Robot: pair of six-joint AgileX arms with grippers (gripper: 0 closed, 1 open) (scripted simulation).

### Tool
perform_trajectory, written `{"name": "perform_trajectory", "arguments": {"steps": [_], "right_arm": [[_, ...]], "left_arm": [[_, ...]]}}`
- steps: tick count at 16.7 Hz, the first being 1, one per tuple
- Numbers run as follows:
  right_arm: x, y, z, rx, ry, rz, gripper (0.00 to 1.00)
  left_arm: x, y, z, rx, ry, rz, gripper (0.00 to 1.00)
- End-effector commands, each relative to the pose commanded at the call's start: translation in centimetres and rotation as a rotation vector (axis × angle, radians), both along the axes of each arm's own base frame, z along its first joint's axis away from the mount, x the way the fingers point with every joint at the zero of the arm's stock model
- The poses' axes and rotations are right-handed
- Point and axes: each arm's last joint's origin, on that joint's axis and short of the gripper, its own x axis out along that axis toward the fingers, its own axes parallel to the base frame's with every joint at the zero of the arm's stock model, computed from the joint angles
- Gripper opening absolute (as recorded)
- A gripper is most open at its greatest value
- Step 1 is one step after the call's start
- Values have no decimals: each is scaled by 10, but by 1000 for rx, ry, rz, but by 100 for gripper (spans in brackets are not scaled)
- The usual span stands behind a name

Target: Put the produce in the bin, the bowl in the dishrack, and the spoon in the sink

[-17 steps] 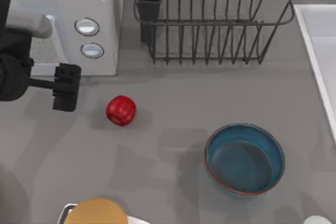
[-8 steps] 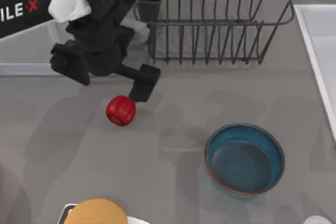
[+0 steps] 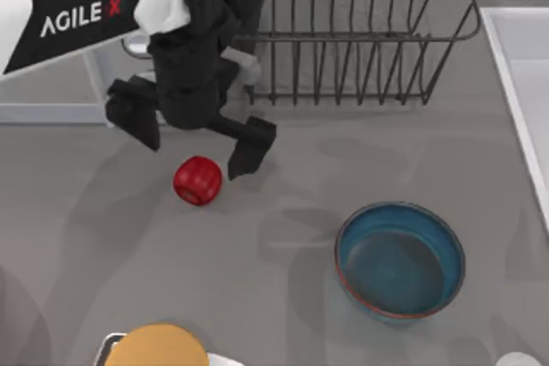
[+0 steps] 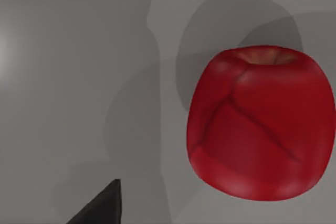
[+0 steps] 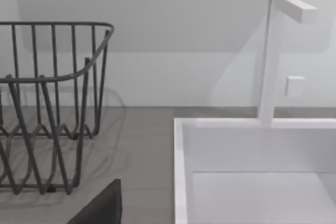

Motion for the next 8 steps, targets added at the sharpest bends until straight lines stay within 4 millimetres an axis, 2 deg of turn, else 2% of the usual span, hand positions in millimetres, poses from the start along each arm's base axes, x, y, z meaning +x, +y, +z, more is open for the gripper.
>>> {"name": "perform_trajectory", "arguments": {"steps": [4,8], "right_arm": [[0,0,0,0,0,0,100],[0,0,0,0,0,0,100]], "left_arm": [[1,2,-6,0,2,1,100],[4,2,-43,-3,-4,0,100]]}}
